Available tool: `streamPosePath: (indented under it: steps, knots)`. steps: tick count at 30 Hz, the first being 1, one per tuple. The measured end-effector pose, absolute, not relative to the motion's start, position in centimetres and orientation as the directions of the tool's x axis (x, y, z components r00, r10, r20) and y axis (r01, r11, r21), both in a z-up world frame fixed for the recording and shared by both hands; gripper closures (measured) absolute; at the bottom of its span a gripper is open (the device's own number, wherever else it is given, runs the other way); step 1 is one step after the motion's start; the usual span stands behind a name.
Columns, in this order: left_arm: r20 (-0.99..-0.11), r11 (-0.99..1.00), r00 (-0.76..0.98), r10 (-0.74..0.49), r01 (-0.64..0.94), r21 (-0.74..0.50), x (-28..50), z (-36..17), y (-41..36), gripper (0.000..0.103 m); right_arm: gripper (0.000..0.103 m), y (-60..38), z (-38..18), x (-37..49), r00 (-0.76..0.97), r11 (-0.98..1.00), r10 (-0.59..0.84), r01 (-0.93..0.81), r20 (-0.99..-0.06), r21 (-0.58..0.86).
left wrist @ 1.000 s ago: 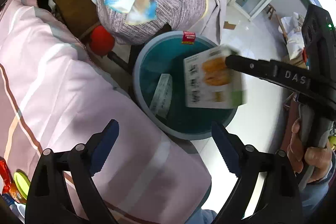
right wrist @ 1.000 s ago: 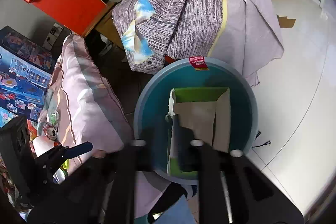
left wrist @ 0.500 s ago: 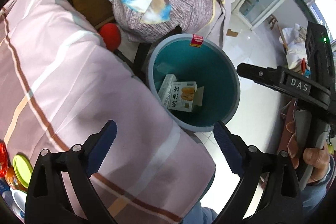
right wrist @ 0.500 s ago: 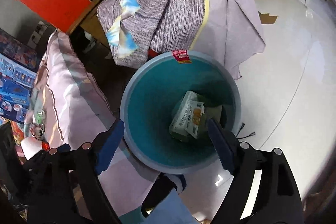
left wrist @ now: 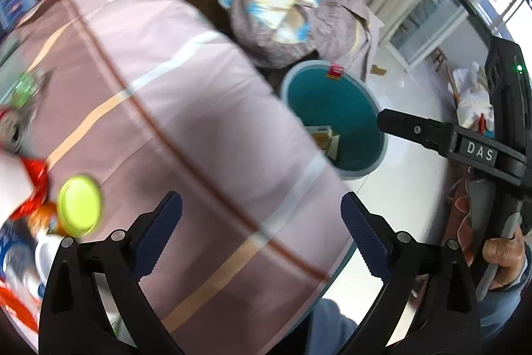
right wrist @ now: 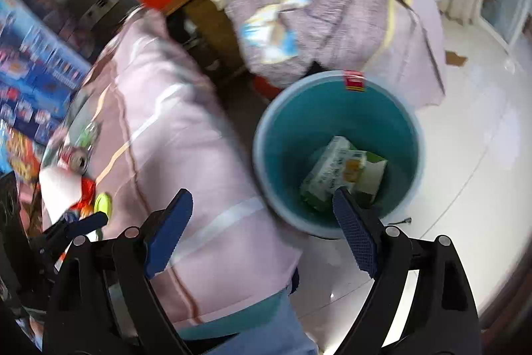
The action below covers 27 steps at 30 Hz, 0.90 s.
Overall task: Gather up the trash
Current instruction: 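Move both tools back over the trash pile on the table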
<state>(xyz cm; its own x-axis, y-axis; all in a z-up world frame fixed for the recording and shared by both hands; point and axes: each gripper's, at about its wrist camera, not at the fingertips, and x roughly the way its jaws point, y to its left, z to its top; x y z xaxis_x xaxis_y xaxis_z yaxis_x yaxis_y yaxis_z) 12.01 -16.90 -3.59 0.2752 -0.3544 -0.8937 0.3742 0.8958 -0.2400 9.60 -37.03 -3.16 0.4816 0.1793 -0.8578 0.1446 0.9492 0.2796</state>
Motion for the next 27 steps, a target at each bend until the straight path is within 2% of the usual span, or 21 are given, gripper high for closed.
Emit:
streamPosePath:
  steps: [10, 17, 27]
  knots:
    - [-0.867, 0.936, 0.374, -0.329, 0.247, -0.249, 8.0, -2.1, -5.9, 0.006, 0.021, -26.4, -3.0, 8.3, 0.399, 0.97, 0.231, -0.021, -0.887, 0.243]
    - [-0.854, 0.965, 0.45, -0.262, 0.147, -0.219, 4.3, -1.6, 2.2, 0.006, 0.02, -18.8, -3.3, 7.9, 0.325, 0.966, 0.257, -0.112, -0.91, 0.233]
    - [-0.854, 0.967, 0.489, -0.178, -0.072, -0.243, 0.4, -3.6, 14.4, 0.006, 0.021, -7.0, -3.6, 7.8, 0.244, 0.927, 0.289, -0.312, -0.926, 0.208]
